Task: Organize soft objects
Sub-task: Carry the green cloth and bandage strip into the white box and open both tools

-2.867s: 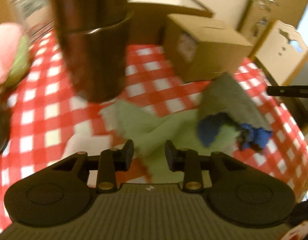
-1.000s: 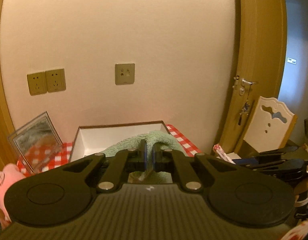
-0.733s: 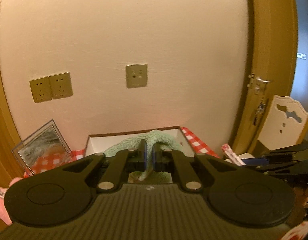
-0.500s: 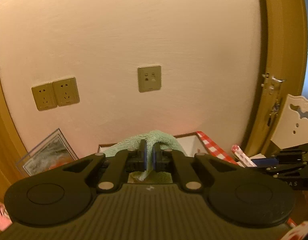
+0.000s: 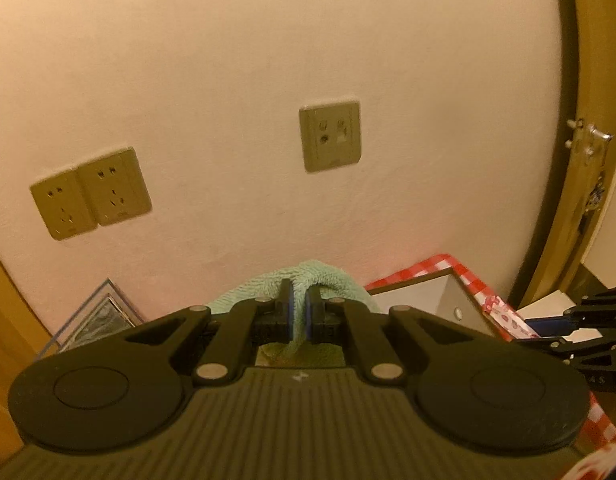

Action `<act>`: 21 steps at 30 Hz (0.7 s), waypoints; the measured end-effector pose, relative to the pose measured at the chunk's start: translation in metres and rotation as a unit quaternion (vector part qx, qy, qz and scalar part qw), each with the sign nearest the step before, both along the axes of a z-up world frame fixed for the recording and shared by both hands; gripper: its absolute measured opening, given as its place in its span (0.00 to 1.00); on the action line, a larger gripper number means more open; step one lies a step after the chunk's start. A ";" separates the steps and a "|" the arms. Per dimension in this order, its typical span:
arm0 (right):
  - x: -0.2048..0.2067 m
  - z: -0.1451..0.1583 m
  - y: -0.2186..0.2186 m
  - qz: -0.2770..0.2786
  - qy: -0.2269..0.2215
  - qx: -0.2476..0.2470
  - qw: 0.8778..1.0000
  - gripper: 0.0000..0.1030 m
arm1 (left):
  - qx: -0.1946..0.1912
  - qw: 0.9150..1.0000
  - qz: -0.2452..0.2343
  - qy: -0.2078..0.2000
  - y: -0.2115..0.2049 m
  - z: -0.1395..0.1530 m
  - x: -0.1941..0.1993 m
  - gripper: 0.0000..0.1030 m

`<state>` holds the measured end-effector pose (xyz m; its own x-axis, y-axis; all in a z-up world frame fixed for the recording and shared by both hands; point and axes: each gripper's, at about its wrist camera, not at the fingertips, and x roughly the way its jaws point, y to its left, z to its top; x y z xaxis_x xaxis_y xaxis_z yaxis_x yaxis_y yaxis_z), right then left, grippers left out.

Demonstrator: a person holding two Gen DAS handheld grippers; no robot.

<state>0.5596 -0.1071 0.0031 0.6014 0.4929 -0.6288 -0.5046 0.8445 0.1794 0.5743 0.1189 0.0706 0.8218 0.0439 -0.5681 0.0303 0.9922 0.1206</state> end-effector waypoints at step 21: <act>0.052 -0.047 0.018 -0.030 0.027 -0.026 0.999 0.26 | 0.017 0.992 0.000 0.121 0.010 -0.080 0.054 0.36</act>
<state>0.6115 -0.0888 -0.0443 0.5933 0.4225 -0.6852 -0.4441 0.8817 0.1592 0.6286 0.1291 -0.0099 0.6609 0.0657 -0.7476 0.0629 0.9878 0.1424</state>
